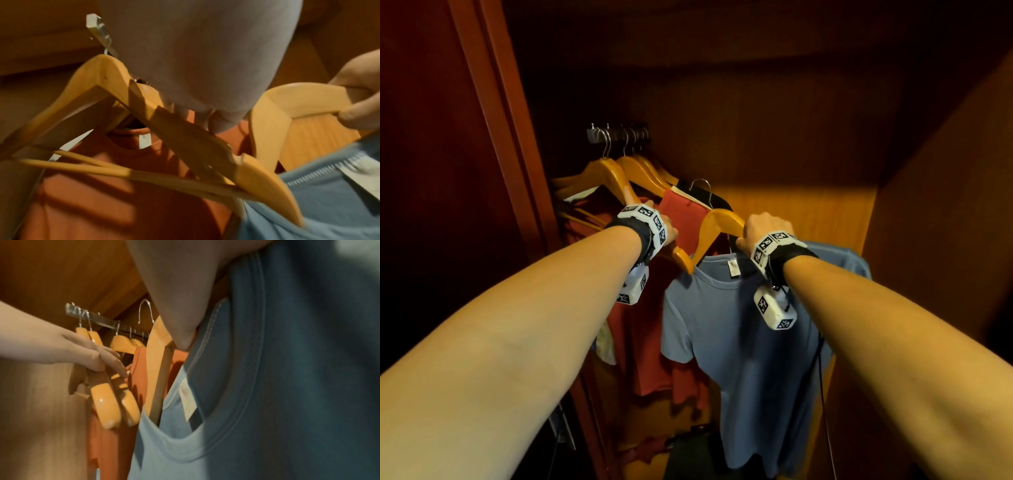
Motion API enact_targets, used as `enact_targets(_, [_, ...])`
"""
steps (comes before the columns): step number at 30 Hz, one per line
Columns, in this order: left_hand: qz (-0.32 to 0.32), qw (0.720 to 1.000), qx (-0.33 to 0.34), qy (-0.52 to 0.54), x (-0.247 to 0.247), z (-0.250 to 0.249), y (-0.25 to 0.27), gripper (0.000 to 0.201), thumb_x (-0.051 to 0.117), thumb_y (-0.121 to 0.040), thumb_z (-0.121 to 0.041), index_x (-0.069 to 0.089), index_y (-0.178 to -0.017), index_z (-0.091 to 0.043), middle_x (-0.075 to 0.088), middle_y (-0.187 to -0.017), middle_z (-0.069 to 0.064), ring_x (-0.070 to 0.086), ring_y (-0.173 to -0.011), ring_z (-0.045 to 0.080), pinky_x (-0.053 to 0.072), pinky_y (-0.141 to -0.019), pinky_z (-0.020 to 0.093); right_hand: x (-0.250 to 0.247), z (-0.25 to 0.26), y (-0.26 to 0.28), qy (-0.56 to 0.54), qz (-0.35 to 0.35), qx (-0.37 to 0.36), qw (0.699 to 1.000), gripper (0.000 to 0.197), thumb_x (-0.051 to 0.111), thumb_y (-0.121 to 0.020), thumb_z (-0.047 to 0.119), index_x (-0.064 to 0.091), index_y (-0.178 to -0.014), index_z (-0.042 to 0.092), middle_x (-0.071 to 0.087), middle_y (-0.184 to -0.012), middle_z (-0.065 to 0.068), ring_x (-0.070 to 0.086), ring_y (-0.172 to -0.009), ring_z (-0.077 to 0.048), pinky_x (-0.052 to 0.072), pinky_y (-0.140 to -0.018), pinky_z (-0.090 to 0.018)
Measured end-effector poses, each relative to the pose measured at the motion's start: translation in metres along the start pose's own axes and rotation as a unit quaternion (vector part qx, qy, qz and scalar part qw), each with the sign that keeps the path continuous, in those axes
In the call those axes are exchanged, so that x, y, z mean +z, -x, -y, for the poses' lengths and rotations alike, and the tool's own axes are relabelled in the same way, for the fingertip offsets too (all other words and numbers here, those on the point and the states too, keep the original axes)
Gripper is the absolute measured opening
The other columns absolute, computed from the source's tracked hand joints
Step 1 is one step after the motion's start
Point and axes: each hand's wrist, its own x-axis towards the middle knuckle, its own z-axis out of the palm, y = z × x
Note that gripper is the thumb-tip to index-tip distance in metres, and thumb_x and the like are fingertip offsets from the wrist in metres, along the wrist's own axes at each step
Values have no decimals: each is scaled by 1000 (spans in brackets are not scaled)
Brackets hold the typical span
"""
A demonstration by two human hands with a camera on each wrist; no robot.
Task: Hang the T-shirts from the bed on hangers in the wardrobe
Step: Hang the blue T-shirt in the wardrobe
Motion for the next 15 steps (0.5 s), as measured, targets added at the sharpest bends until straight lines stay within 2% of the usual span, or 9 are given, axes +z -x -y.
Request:
enact_targets(2, [-9,1000,-11,23,-6,-9,10,46,34,-105,-44,42,-146,-25,42,-151,5,27,-144,31,5,-115,62,2,1,2,-7,0,10,1000,34,62,-95,43,51,-76,16,54,-69,-2,59,-67,-21,49,-64,-31])
enact_targets(4, [-19,999,-29,37,-5,-10,9,43,33,-102,-50,53,-133,-29,51,-142,5,33,-141,32,-5,-112,71,2,4,2,-12,-6,17,1000,35,62,-95,42,49,-73,17,54,-69,-2,59,-65,-21,50,-63,-30])
enact_targets(6, [4,995,-54,83,2,-3,5,29,40,-101,-48,58,-105,-26,62,-119,3,47,-128,32,0,-110,75,-2,7,0,-14,-9,18,1000,35,62,-95,42,49,-74,17,54,-69,-2,58,-64,-21,50,-63,-31])
enact_targets(7, [13,995,-51,87,4,1,3,29,43,-100,-47,57,-99,-22,62,-108,2,52,-122,32,7,-109,76,-4,9,-2,-15,-9,18,1000,35,62,-95,42,50,-75,16,54,-69,-2,58,-64,-21,50,-63,-31])
enact_targets(9, [-6,996,-36,84,7,8,-2,27,49,-97,-46,60,-92,-22,56,-91,0,56,-114,30,22,-107,74,-9,15,-8,-20,-7,19,1000,31,62,-94,43,56,-82,15,54,-69,-2,56,-62,-20,48,-62,-30])
enact_targets(11, [-45,994,-35,95,6,15,-2,26,52,-97,-44,49,-77,-27,46,-81,-6,56,-112,26,21,-108,71,-16,22,-15,-29,-4,16,999,28,62,-94,42,61,-91,14,55,-71,-2,58,-65,-21,46,-62,-30])
enact_targets(13, [-73,991,-50,99,5,25,-3,22,54,-95,-45,54,-79,-29,49,-80,-8,53,-114,25,18,-107,70,-22,31,-24,-44,6,8,999,26,62,-94,40,61,-95,14,57,-77,-3,62,-74,-24,49,-65,-31])
enact_targets(15, [-72,989,-73,107,5,35,-9,17,56,-93,-47,61,-96,-31,60,-103,-4,50,-121,27,24,-106,70,-26,41,-34,-64,21,-4,998,26,63,-93,39,60,-95,14,63,-86,-6,67,-81,-26,52,-69,-33])
